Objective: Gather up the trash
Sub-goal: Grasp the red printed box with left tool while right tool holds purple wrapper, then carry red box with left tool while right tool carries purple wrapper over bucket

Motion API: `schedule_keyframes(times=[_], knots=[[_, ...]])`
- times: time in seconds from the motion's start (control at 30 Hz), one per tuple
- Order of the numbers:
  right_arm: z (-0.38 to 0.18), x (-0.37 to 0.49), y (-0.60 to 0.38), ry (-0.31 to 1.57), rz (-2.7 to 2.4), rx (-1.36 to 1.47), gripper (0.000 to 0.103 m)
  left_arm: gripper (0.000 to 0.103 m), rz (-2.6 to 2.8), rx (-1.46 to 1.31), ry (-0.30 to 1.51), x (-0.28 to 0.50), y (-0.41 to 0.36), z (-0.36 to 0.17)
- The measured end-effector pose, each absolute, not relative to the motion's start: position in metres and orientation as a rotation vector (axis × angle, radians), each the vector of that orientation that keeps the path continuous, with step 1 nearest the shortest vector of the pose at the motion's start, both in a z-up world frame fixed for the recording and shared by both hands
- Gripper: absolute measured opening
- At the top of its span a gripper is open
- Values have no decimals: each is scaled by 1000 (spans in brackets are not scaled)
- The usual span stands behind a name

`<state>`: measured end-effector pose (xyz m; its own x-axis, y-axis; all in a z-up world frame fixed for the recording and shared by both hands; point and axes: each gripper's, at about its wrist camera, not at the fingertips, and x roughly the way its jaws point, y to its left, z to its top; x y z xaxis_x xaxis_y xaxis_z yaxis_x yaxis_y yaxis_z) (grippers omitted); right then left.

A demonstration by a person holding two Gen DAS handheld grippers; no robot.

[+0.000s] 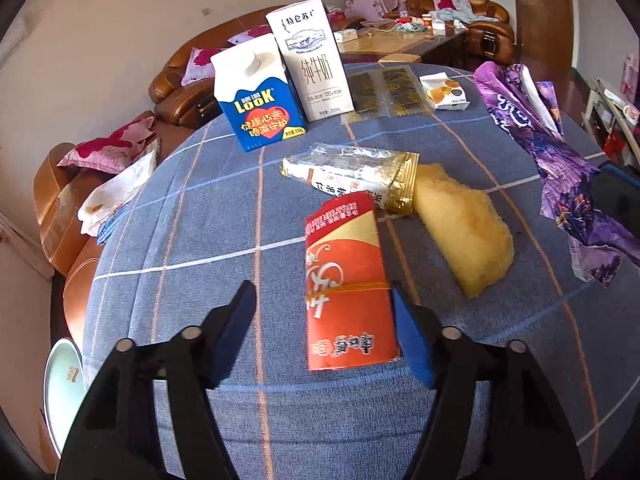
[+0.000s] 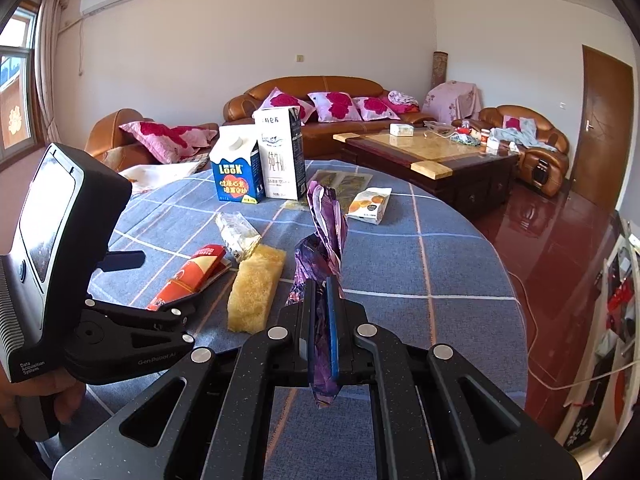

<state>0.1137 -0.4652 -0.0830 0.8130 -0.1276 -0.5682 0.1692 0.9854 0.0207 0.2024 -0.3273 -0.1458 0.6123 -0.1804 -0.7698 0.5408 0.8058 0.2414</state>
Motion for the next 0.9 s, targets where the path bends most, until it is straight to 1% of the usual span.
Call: schedule_keyframes(times=[0.13, 0.3, 0.4, 0.9], knots=[[-80, 115, -465, 603, -158, 75, 6, 36, -461, 481, 808, 199, -320, -142], [-76, 114, -462, 592, -153, 83, 6, 20, -462, 468, 764, 191, -305, -126], [-71, 114, -457, 578, -142, 82, 6, 16, -458, 439, 759, 191, -295, -120], [-54, 136, -399, 521, -20, 54, 6, 15, -310, 364, 665, 180, -214, -91]])
